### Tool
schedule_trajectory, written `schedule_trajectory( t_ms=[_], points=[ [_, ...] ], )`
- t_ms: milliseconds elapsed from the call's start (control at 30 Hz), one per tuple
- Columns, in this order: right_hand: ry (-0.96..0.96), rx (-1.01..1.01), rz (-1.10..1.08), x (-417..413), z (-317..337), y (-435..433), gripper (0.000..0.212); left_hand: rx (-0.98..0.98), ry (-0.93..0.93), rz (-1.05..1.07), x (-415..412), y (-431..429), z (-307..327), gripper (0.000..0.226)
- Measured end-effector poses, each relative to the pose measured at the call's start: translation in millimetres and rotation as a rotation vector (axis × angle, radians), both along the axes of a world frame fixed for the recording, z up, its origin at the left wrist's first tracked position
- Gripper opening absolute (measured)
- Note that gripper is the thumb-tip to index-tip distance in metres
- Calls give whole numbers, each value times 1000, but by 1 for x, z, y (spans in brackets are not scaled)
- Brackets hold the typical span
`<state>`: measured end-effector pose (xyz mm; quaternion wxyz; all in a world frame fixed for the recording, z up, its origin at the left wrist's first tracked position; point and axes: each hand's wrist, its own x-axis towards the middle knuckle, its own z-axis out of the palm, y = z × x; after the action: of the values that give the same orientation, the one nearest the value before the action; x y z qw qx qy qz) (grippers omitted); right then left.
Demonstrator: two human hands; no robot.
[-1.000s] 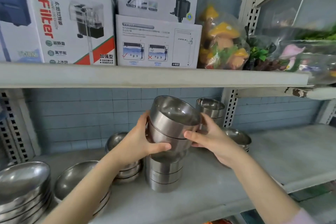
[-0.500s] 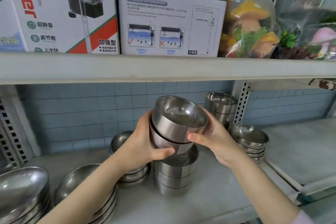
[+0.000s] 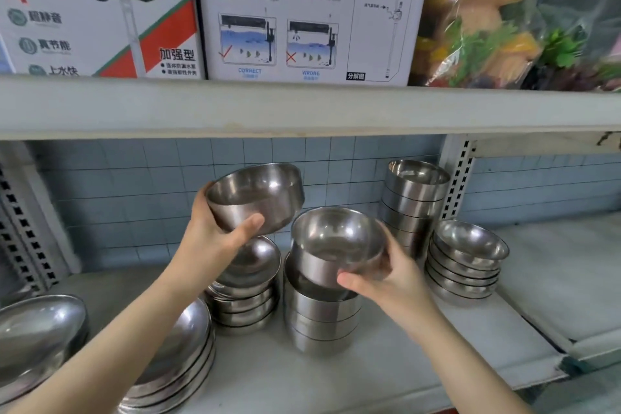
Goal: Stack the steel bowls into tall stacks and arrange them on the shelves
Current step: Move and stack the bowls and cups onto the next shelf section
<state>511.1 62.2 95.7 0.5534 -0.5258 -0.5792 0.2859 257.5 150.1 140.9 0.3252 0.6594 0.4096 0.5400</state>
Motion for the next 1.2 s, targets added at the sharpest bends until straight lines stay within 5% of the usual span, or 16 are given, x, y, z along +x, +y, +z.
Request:
schedule_trajectory(
  t_ms=[167, 400, 500, 667, 767, 900, 1200],
  points=[
    [-57, -16, 15, -5, -17, 6, 85, 60, 103, -167, 16, -15, 5, 69],
    [-84, -57, 41, -3, -19, 6, 88, 114, 391, -186, 33, -14, -12, 106],
    [-85, -56, 47, -1, -18, 6, 89, 109, 442, -194, 36, -13, -9, 93],
    [-13, -57, 134, 6, -16, 5, 130, 118, 506, -238, 43, -23, -8, 73],
    [57, -17, 136, 11, -4, 8, 117, 79, 484, -275, 42, -19, -12, 79],
    [29, 2, 167, 16, 6, 14, 86, -7, 463, -306, 40, -16, -21, 119],
    [61, 11, 218, 18, 3, 14, 77, -31, 381, -361, 43, -14, -27, 127]
  ],
)
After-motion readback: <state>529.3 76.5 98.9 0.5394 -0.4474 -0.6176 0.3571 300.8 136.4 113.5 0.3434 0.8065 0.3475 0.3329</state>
